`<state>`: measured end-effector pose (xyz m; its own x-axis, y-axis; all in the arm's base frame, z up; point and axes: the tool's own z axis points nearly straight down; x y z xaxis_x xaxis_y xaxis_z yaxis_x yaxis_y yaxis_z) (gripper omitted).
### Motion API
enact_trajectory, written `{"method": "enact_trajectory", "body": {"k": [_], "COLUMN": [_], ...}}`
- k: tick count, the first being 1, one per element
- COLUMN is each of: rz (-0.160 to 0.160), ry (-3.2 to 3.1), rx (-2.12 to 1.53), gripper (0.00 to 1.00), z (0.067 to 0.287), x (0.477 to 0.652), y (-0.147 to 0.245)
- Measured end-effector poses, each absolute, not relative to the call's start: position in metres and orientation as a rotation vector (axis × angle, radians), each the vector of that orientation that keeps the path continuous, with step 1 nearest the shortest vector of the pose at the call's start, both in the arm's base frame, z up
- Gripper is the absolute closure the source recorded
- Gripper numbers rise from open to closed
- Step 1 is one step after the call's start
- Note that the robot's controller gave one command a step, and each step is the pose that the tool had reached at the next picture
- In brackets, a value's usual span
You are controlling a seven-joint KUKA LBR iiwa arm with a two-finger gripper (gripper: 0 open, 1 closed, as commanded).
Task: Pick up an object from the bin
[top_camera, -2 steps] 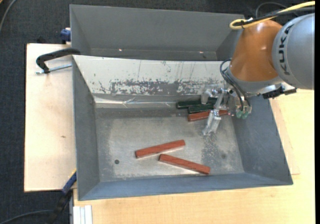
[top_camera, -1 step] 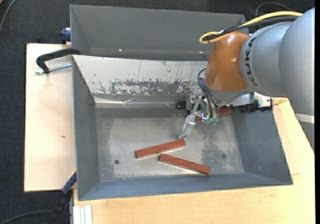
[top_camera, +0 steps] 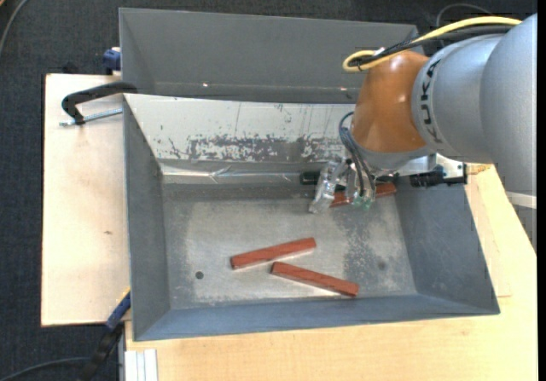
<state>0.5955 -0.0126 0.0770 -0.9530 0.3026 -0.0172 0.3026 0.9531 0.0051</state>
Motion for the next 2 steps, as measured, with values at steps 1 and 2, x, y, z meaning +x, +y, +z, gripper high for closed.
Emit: {"method": "enact_trajectory", "body": {"k": [1, 2], "rz": [0.003, 0.007], "ry": [3.101, 3.062], "rx": [0.478, 0.688], "gripper": [0.00, 0.00], "z": [0.073, 0.131], "x": [0.592, 0.559], "y": [-0.011, 0.037]}}
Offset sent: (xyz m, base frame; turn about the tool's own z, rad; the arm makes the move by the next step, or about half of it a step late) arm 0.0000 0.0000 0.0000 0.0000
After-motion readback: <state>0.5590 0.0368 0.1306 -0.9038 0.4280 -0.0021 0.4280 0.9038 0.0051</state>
